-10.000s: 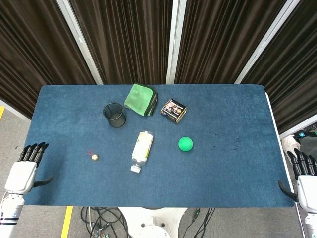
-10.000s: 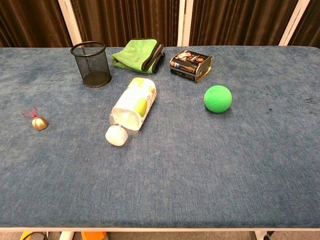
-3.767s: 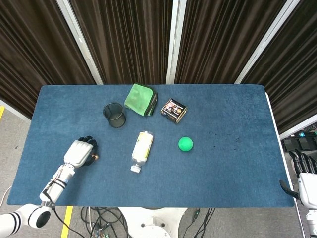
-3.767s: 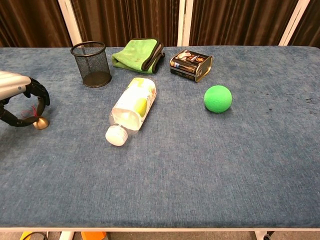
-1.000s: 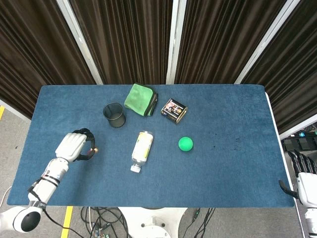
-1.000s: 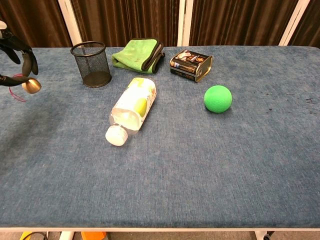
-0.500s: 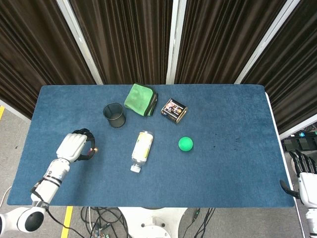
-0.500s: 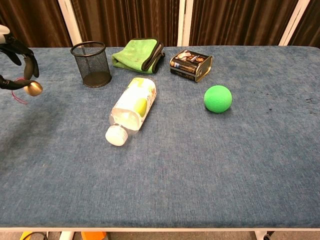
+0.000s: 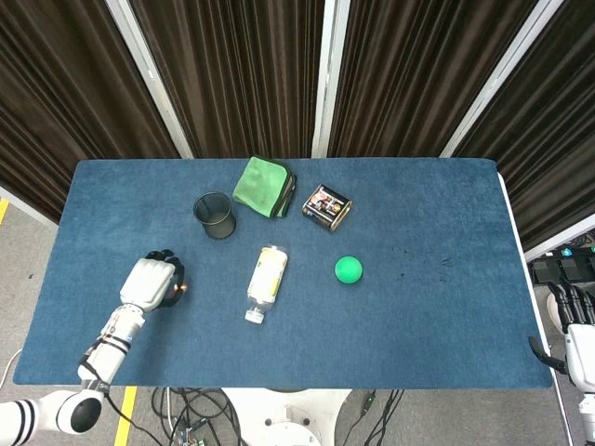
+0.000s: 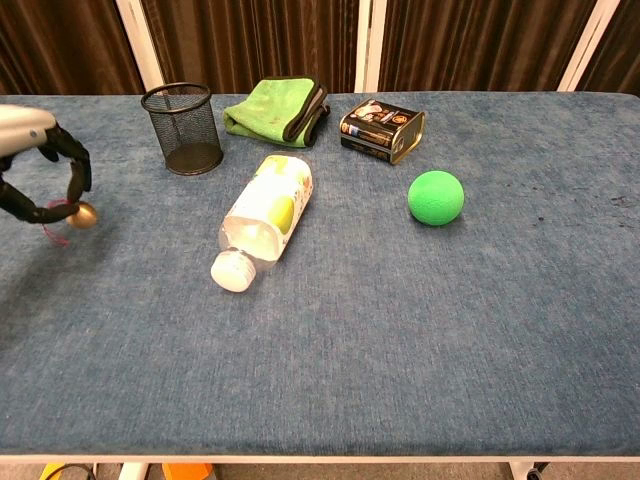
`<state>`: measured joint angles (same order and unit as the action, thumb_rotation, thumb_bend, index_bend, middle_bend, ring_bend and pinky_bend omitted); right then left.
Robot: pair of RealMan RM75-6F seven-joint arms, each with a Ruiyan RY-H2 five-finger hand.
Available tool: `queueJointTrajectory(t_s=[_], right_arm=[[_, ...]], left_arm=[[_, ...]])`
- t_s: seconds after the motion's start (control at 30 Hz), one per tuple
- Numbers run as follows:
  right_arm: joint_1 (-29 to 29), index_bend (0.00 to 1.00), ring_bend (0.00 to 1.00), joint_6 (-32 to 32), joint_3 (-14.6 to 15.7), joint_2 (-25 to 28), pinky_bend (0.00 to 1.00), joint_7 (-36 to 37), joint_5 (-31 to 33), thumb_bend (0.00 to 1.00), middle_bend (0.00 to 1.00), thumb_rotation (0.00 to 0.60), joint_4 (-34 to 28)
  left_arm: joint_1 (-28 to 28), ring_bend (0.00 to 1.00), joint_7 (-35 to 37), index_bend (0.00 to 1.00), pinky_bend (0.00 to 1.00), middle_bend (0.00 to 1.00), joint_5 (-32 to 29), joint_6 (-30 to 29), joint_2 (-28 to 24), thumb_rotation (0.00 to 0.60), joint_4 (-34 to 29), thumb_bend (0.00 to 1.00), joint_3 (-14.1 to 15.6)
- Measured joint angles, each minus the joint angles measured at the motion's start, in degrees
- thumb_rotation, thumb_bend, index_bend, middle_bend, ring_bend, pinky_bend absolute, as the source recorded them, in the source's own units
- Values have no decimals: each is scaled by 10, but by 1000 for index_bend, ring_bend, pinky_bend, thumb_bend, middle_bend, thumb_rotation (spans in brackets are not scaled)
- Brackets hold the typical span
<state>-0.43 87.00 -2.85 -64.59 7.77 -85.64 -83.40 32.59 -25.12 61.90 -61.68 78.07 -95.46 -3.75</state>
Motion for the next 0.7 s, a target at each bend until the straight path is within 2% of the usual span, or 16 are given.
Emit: queueJointTrajectory(t_s=[0.13,0.7], right_arm=[[0,0,0,0,0,0,0,-2,-1,181,0,600,-2],[0,0,0,-4,2,-3,0,0,1,181,0,600,3]], left_arm=[[2,186,-5,659,232,376,-3,4,18,600,27,429,2],[14,185,-20,658,228,372,-31,30,34,600,52,428,-2]])
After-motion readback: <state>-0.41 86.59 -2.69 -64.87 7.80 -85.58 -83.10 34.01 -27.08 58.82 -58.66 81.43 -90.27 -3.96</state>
